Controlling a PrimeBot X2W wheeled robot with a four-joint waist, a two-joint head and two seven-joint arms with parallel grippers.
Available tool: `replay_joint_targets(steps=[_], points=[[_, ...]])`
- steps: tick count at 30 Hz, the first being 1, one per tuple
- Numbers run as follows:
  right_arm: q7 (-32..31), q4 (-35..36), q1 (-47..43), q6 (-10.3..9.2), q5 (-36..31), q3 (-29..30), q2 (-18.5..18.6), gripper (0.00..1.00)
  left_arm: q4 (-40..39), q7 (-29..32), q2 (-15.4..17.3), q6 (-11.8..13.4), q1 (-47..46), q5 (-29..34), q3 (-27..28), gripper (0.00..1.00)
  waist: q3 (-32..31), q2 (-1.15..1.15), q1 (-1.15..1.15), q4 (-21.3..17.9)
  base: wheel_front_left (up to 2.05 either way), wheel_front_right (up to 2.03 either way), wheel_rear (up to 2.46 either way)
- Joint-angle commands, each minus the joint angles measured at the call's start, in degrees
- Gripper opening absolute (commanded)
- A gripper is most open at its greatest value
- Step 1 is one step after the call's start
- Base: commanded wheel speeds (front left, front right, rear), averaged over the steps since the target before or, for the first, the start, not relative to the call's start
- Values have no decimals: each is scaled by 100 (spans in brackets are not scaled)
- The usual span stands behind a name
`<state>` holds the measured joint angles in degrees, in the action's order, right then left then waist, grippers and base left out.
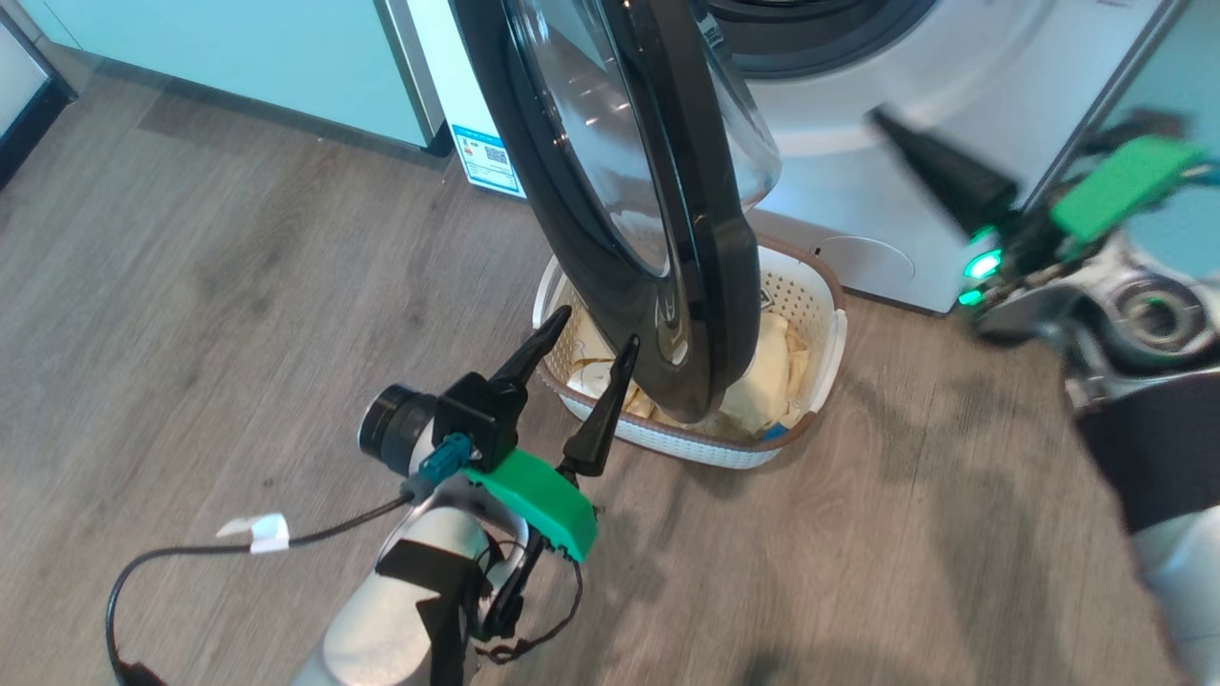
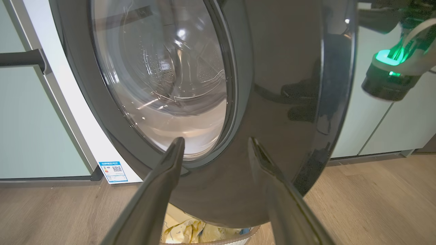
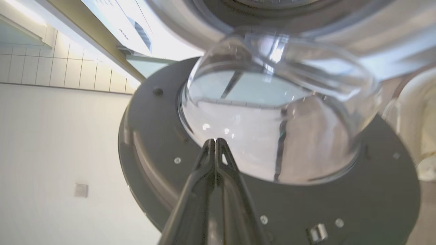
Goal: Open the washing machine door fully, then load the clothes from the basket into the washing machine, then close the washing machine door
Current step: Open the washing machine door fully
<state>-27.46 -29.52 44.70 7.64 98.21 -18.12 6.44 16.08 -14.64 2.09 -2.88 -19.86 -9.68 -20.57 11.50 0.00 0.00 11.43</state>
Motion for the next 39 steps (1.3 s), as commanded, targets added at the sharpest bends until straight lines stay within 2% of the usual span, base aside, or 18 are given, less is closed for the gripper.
replay_joint_targets(steps=[1, 3, 4, 5, 6, 7, 13, 17, 18, 21, 27, 30, 35, 39], points=[[464, 385, 11, -15, -416, 105, 180, 0, -179, -36, 78, 11, -48, -21, 211, 100, 16, 0, 0, -10, 0, 0, 0], [1046, 671, -112, -15, -727, 306, 334, 0, -183, -36, 78, 13, -62, -23, 232, 100, 33, 0, 0, -21, 0, 0, 0], [1343, 809, -185, -15, -906, 406, 434, 22, -182, -36, 78, 15, -67, -23, 245, 100, 36, 0, 0, -28, 0, 0, 0], [1577, 944, -275, -15, -1017, 505, 511, 49, -183, -36, 78, 16, -70, -23, 260, 100, 38, 0, 0, -36, 0, 0, 0], [1793, 1077, -373, -15, -1132, 601, 605, 97, -184, -36, 78, 18, -70, -19, 274, 100, 37, 0, 0, -45, 0, 0, 0], [2014, 1195, -478, -15, -1250, 705, 704, 100, -184, -36, 78, 18, -66, -14, 286, 100, 33, 0, 0, -54, 0, 0, 0], [3178, 1664, -1223, -15, -2153, 1088, 1223, 100, -171, -36, 79, 5, 1, 30, 437, 100, -28, 0, 0, -148, 0, 0, 0], [3935, 1786, -1796, -15, -3205, 1252, 1506, 100, -174, -36, 81, 1, 58, 57, 553, 100, -57, 0, 0, -237, 0, 0, 0], [3935, 1786, -1796, -15, -3205, 1252, 1506, 100, -174, -36, 81, 1, 58, 57, 553, 100, -57, 0, 0, -237, 0, 0, 0], [4168, 1866, -2193, -15, -4183, 1543, 1513, 100, -181, -36, 92, 2, 85, 82, 642, 100, -68, 0, 0, -337, 0, 0, 0], [4241, 2390, -3044, -15, -6202, 2373, 970, 100, -142, -36, 120, -7, 145, 116, 798, 100, -161, 0, 0, -521, 0, 0, 0], [4243, 2731, -3500, -15, -6973, 2613, 599, 100, -111, -36, 122, -15, 174, 124, 853, 100, -223, 0, 0, -577, 0, 0, 0], [4245, 3284, -4173, -15, -7981, 2754, 109, 100, -71, -36, 127, -24, 252, 137, 933, 100, -328, 0, 0, -665, 0, 0, 0], [4245, 3625, -4582, -15, -8546, 2746, -76, 100, -32, -36, 134, -43, 286, 151, 977, 100, -372, 0, 0, -708, 0, 0, 0]])
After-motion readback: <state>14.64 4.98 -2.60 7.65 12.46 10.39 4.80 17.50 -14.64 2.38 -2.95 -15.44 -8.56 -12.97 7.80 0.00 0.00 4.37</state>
